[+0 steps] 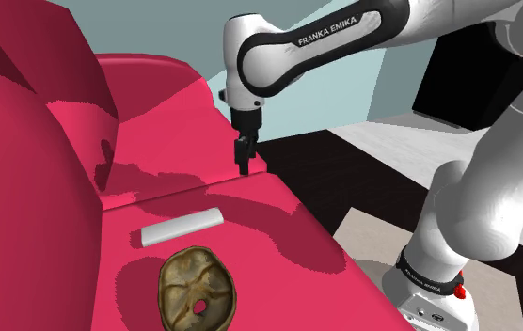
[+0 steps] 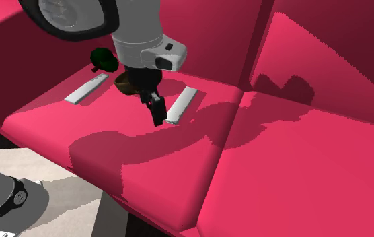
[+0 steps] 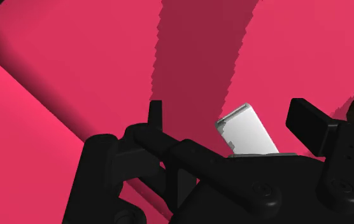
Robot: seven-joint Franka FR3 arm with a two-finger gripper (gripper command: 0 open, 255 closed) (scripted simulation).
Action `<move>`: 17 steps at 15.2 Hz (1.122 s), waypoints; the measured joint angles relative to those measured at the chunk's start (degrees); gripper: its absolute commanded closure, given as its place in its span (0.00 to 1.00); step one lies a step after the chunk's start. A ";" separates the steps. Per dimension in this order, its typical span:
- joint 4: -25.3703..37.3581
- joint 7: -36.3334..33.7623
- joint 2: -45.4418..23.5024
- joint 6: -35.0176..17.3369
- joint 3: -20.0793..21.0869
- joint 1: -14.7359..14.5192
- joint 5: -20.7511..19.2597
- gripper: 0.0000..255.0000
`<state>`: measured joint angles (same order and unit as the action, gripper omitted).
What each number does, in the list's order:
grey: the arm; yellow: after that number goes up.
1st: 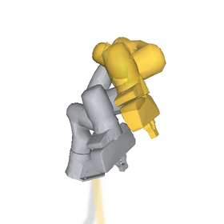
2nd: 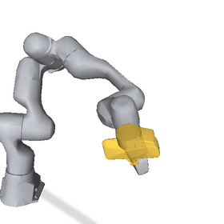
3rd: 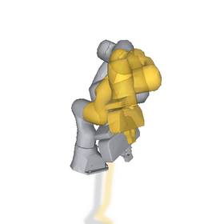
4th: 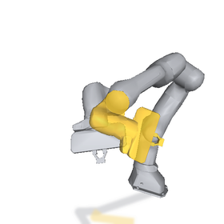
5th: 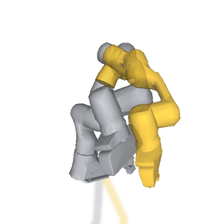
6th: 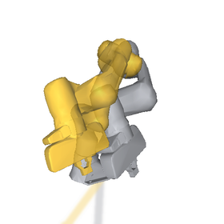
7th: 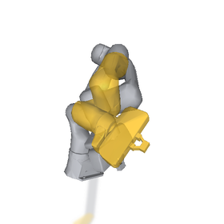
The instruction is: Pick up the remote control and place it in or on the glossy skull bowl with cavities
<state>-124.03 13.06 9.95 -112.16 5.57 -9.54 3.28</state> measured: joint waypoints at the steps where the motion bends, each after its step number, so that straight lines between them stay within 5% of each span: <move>1: 0.76 0.37 -1.41 -0.75 0.53 -0.51 -0.09 0.00; 17: 21.26 6.60 -28.96 -8.99 6.78 -8.06 -6.52 0.00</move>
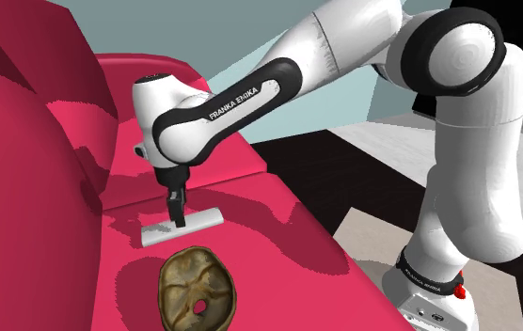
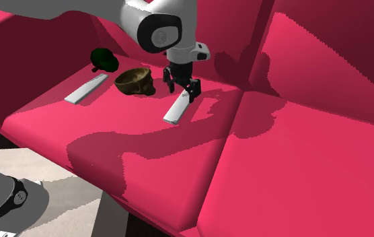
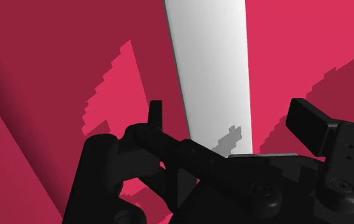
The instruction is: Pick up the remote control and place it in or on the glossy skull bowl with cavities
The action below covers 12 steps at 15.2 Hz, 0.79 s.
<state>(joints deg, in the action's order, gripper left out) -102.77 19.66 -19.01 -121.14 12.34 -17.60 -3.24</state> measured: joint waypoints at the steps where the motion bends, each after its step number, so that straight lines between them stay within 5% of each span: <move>1: 0.34 0.08 -0.72 -0.40 0.06 -0.19 -0.22 0.00; 12: -1.19 -0.22 -3.74 -4.93 -0.16 -0.59 -1.08 0.00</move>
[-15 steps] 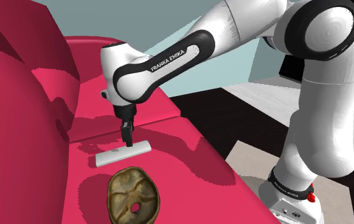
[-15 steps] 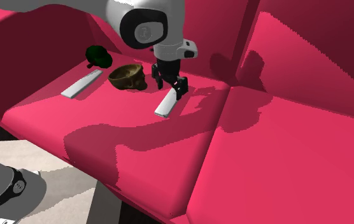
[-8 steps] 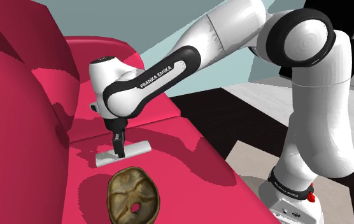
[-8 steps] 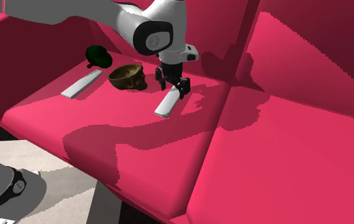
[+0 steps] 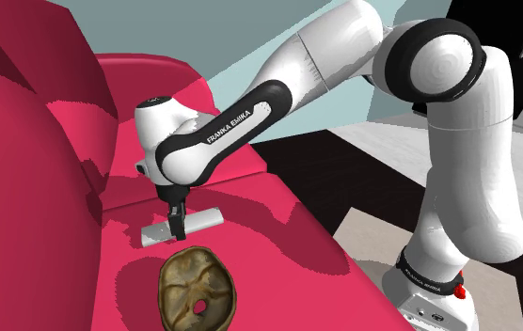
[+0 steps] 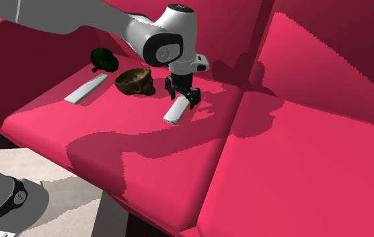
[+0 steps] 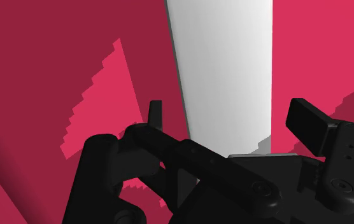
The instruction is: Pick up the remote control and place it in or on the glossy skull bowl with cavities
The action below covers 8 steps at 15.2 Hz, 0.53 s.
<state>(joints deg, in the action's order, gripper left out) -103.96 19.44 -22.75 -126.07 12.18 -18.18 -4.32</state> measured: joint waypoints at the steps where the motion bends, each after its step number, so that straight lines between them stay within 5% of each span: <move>1: -0.01 0.00 -0.01 -0.02 0.00 0.00 0.00 0.00; 2: -0.01 0.00 -0.02 -0.03 0.00 0.00 0.00 0.00; 3: -0.01 0.00 -0.02 -0.03 0.00 0.00 0.00 1.00; 8: 0.07 0.03 0.02 -0.03 0.02 -0.02 -0.03 1.00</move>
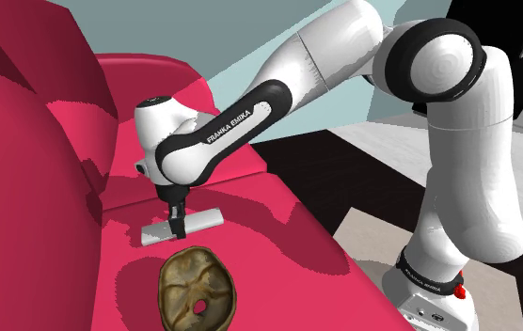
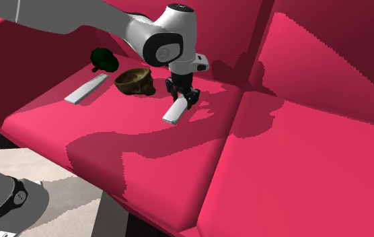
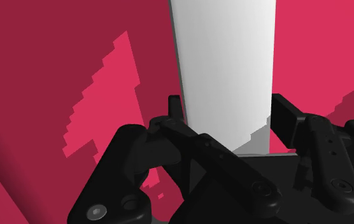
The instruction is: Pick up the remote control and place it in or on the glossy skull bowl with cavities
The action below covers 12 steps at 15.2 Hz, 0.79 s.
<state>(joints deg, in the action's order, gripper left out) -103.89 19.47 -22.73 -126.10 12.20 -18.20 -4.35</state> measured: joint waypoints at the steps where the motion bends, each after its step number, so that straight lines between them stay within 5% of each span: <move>1: 0.00 0.01 -0.01 -0.02 0.00 0.00 0.00 1.00; 12: 1.47 0.18 2.19 3.74 0.28 0.13 0.60 1.00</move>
<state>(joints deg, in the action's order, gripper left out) -102.42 19.65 -20.54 -122.37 12.49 -18.07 -3.74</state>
